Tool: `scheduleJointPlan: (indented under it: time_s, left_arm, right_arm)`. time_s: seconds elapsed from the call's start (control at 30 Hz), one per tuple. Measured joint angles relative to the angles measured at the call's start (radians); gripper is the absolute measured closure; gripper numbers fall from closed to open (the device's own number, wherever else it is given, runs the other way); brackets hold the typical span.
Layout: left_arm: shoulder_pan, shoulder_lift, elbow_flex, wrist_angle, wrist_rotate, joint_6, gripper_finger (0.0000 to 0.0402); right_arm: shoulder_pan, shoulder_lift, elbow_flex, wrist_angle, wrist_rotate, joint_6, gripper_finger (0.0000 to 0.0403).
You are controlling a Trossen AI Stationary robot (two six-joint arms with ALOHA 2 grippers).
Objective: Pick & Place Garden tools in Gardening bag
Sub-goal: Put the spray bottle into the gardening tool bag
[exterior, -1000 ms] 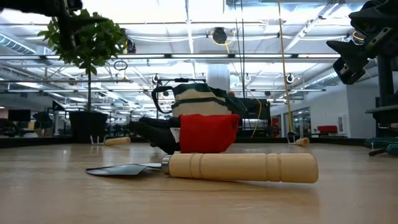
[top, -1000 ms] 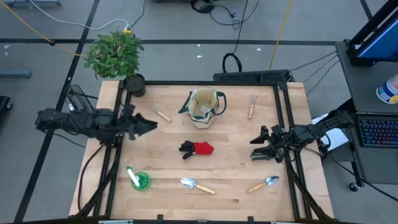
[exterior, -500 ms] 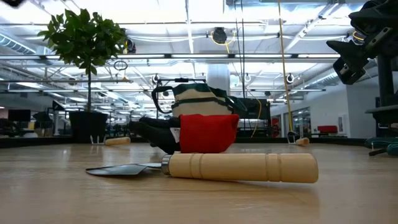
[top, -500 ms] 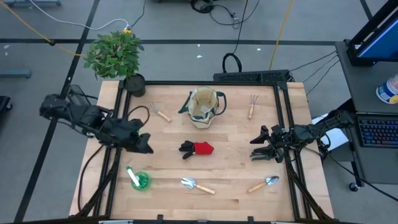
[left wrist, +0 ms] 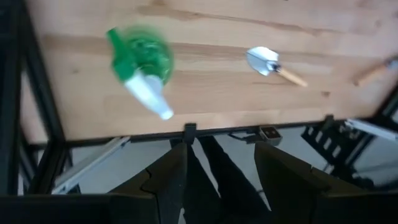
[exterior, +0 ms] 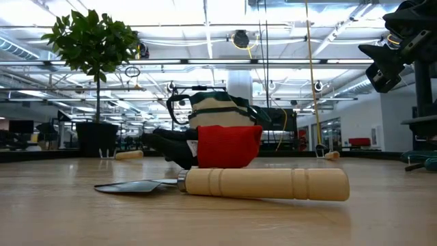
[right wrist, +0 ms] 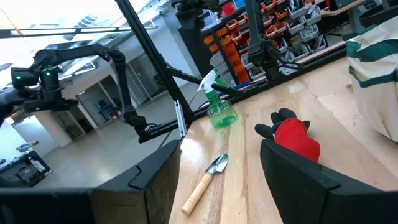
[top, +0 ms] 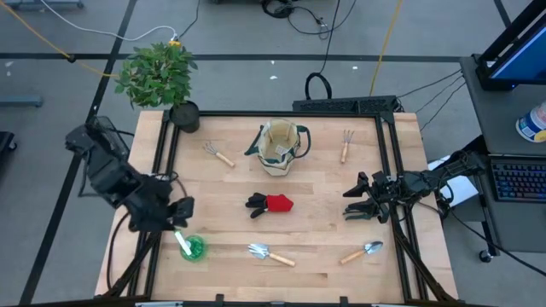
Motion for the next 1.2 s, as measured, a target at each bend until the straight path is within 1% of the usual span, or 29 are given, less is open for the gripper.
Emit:
scheduleJointPlan:
  time_s: [0.13, 0.27, 0.37, 0.6, 0.67, 0.77, 0.83, 0.93, 1.2]
  left_arm:
    - [-0.077, 0.043, 0.032, -0.015, -0.003, -0.135, 0.0206]
    - [-0.112, 0.075, 0.032, 0.000, -0.003, -0.163, 0.0206]
    - [-0.121, 0.094, 0.032, 0.019, -0.025, -0.157, 0.0206]
    - [-0.154, 0.107, 0.032, 0.019, -0.040, -0.140, 0.0206]
    - [-0.161, 0.107, 0.032, 0.018, -0.075, -0.125, 0.0206]
    - [-0.169, 0.107, 0.032, 0.019, -0.156, -0.077, 0.0206]
    - [-0.172, 0.107, 0.032, 0.020, -0.185, -0.053, 0.0206]
    - [-0.172, 0.107, 0.032, 0.019, -0.189, -0.035, 0.0206]
    - [-0.172, 0.110, 0.032, 0.006, -0.191, -0.043, 0.0206]
  right_arm:
    - [0.000, 0.000, 0.000, 0.000, 0.000, 0.000, 0.0188]
    - [0.000, 0.000, 0.000, 0.000, 0.000, 0.000, 0.0188]
    - [0.000, 0.000, 0.000, 0.000, 0.000, -0.006, 0.0188]
    - [0.000, 0.000, 0.000, 0.000, 0.000, -0.107, 0.0188]
    - [0.000, 0.000, 0.000, 0.000, 0.000, -0.108, 0.0188]
    - [0.000, 0.000, 0.000, 0.000, 0.000, -0.109, 0.0188]
    - [0.000, 0.000, 0.000, 0.000, 0.000, -0.108, 0.0188]
    - [0.000, 0.000, 0.000, 0.000, 0.000, -0.109, 0.0188]
    - [0.000, 0.000, 0.000, 0.000, 0.000, -0.109, 0.0188]
